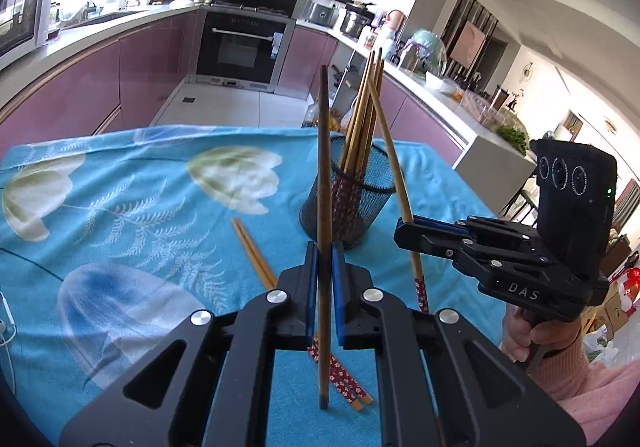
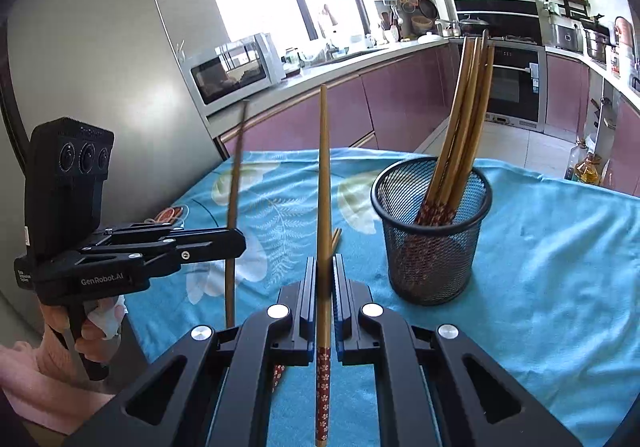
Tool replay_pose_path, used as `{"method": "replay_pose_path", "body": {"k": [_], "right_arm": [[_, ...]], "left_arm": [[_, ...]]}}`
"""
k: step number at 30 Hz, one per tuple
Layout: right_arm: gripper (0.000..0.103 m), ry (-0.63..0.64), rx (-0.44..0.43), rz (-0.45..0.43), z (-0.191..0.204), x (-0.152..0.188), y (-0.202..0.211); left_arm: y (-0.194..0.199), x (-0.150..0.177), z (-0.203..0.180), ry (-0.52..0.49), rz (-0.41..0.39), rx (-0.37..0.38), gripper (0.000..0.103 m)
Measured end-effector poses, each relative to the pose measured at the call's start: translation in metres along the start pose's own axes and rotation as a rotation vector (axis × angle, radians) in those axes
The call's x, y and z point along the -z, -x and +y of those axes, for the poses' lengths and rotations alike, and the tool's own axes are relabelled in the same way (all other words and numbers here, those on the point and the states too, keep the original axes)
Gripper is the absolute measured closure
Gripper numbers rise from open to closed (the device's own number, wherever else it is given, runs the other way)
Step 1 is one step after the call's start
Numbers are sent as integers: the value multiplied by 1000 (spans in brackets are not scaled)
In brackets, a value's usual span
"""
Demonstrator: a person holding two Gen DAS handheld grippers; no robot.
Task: Organize utensils
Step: 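Lift both chopsticks upright and lower them into the mesh cup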
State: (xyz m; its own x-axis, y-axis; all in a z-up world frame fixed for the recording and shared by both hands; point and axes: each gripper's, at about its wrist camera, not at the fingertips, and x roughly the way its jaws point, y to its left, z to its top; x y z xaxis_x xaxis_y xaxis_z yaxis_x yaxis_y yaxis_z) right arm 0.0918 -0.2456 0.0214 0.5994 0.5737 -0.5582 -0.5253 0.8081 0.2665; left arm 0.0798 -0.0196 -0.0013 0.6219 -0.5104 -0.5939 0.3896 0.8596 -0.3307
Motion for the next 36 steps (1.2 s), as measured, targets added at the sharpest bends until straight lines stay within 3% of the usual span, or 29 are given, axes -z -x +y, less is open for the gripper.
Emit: {"method": "replay_pose_path", "body": {"k": [12,26,31,36], "right_arm": [[97,-8,46,-110,-26,-35,20],[97,10,75,-222,-38,-83,21],[97,16,91,-245,-40,-94,24],[97,3,79,-196,-44,-87,16]], "left_arm": [[19,-45,-11,4,-118,63,95],[18,-111,-31,-31,-204,62,95],[16,-132,-36,-51,-225,52,95],[-2,-135,-35,-56,-188,37,95]]}}
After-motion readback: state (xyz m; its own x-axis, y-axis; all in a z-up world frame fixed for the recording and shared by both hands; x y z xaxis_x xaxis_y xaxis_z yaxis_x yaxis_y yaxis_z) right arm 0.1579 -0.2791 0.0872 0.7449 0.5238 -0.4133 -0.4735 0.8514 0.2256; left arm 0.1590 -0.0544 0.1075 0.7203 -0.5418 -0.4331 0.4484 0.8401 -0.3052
